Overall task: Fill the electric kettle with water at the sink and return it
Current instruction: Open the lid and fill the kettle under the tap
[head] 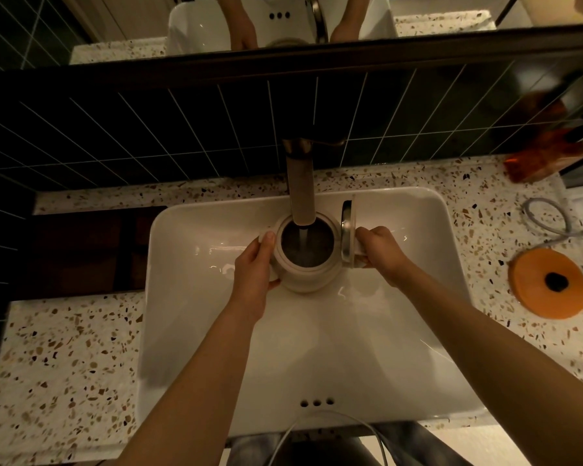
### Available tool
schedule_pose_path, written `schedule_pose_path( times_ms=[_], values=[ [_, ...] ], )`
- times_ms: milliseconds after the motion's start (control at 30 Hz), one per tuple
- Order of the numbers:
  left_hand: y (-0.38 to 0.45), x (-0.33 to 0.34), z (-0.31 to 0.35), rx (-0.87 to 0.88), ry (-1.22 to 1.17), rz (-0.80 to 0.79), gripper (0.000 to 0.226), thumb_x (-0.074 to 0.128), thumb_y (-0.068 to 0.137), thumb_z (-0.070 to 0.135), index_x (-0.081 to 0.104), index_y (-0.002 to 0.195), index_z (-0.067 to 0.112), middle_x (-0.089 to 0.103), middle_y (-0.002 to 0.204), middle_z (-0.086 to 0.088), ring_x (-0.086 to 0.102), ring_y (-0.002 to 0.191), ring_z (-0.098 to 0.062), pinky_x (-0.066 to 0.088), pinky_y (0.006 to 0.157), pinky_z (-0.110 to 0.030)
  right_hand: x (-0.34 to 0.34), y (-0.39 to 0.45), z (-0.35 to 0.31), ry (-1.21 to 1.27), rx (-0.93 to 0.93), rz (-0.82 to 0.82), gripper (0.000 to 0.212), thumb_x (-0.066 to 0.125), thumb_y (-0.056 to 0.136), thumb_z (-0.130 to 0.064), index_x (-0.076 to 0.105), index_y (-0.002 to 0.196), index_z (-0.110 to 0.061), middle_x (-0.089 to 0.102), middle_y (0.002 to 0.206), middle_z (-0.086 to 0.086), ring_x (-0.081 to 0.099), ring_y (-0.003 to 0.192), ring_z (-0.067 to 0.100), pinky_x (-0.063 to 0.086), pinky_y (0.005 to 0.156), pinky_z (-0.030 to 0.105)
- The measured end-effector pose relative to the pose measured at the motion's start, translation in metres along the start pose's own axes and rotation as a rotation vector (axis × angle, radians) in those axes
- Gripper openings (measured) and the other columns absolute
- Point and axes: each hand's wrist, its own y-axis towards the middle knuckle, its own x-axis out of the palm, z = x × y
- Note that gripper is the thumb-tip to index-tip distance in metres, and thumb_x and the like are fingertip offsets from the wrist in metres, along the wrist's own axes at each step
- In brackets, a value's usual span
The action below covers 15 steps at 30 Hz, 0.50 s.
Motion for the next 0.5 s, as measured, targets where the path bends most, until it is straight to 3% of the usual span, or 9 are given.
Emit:
schedule_pose_path(
  times_ms=[133,300,500],
  values=[
    [0.0011,0.0004,0.0018,-0.008,-0.009,0.005,0.016,0.055,0.095,0.041,0.065,0.107,0.038,0.064,0.118,0.011,0.05,0.117,-0.013,0.048,0.094,-0.056,-0.0006,0.0018,0.0012,-0.011,-0.003,0.005,0.032,0.046,0.085,-0.019,0.046,0.055,-0.008,0.043,0.062,0.014,0.047,0.067,0.03,0.043,0.068,0.041],
    [0.0014,0.0004,0.0032,-0.012,0.011,0.019,0.03,0.055,0.095,0.043,0.064,0.12,0.029,0.064,0.123,0.008,0.052,0.118,-0.014,0.047,0.096,-0.058,-0.0003,0.0011,-0.0023,-0.026,0.003,0.015,0.031,0.045,0.087,-0.016,0.046,0.057,-0.008,0.044,0.063,0.015,0.048,0.068,0.03,0.044,0.069,0.04],
    [0.0006,0.0001,0.0045,-0.009,0.027,0.012,0.015,0.056,0.094,0.043,0.067,0.102,0.037,0.064,0.123,0.006,0.051,0.121,-0.015,0.049,0.094,-0.058,-0.0011,0.0005,-0.0025,-0.022,0.014,0.007,0.031,0.045,0.086,-0.017,0.046,0.056,-0.009,0.044,0.062,0.014,0.049,0.069,0.031,0.046,0.071,0.042]
  ],
)
